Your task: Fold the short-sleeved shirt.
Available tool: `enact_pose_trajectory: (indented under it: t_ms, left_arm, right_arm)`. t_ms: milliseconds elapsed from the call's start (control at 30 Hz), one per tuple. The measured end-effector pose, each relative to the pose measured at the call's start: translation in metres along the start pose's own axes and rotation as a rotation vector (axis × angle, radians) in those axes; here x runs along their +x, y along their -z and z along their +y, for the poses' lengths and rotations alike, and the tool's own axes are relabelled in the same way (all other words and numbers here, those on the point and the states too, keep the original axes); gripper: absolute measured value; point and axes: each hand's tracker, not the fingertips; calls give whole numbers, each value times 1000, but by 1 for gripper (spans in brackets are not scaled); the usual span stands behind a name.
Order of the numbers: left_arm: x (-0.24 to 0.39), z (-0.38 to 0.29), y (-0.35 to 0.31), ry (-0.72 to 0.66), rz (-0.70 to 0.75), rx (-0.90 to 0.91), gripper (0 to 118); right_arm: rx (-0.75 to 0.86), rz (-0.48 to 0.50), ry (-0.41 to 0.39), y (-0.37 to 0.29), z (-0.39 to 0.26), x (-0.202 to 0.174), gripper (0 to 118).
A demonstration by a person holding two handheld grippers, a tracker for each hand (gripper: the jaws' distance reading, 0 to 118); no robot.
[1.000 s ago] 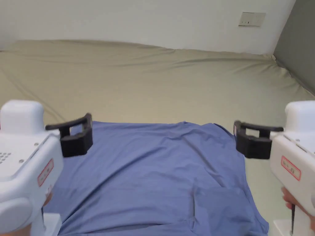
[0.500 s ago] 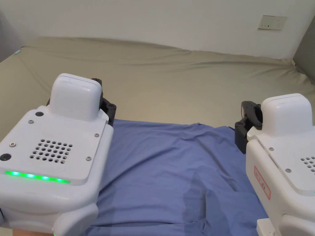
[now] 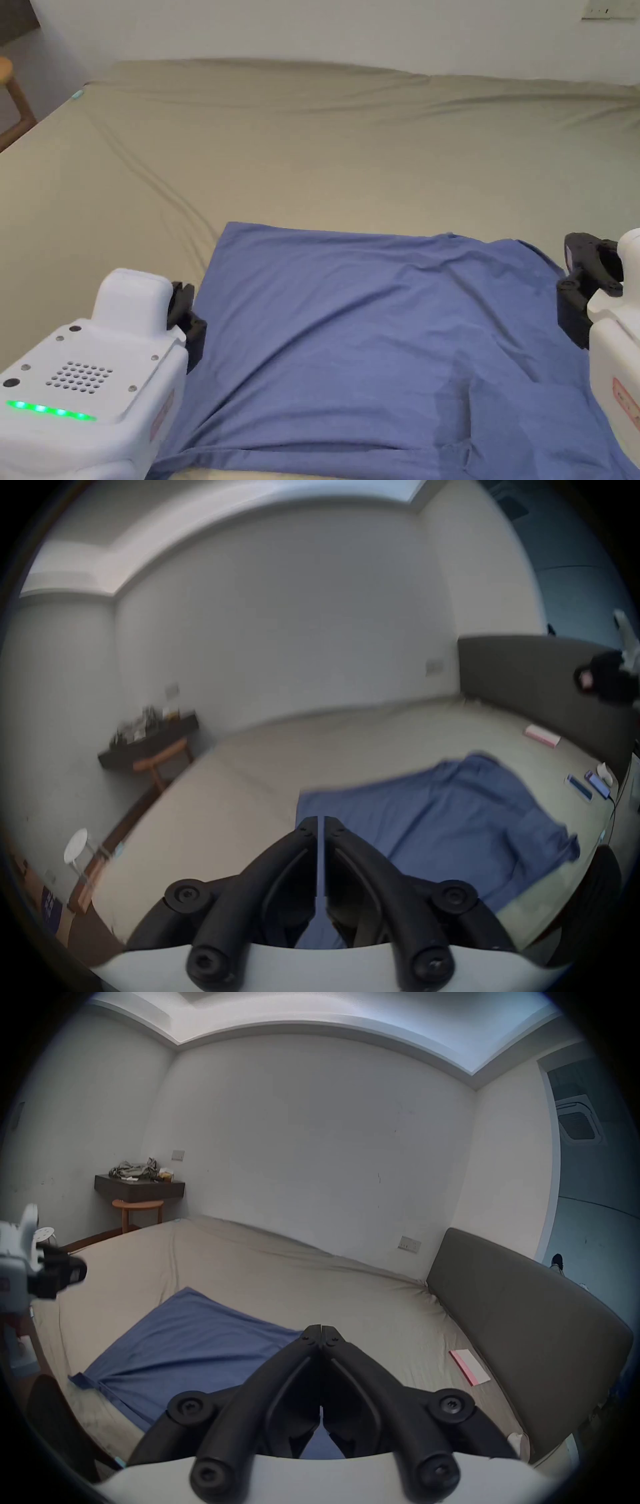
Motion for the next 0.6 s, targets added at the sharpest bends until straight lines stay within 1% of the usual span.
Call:
enact_pose_trajectory:
  t_ms: [33, 100, 133, 167, 267, 367, 500, 533, 567, 600]
  left_arm:
    - [-9, -19, 7, -47, -12, -69, 12]
    - [-25, -59, 22, -101, 11, -219, 74]
    - [-30, -75, 28, -106, 19, -284, 101]
    - [-33, -92, 31, -104, 29, -324, 114]
    - [-39, -121, 39, -103, 55, -431, 114]
    - [-36, -134, 48, -120, 30, -507, 114]
    - [-27, -139, 59, -68, 32, -564, 111]
    - [-26, -139, 62, -62, 24, -576, 106]
    - [-25, -139, 61, -58, 17, -584, 94]
    - [-24, -138, 62, -52, 12, -590, 76]
  right_arm:
    - [-20, 5, 6, 1, -4, 1, 0]
    - [-61, 8, 13, 6, -17, 11, 0]
    - [-75, 4, 9, 7, -21, 12, 0]
    - [-92, -2, 5, 8, -26, 13, 0]
    - [-150, -8, 14, 12, -42, 21, 0]
    - [-202, -9, 45, 17, -54, 27, 0]
    - [-237, -18, 71, 19, -61, 32, 0]
    - [-243, -19, 79, 19, -62, 34, 0]
    - [-248, -22, 83, 19, -62, 35, 0]
    - [-251, -26, 84, 18, -63, 36, 0]
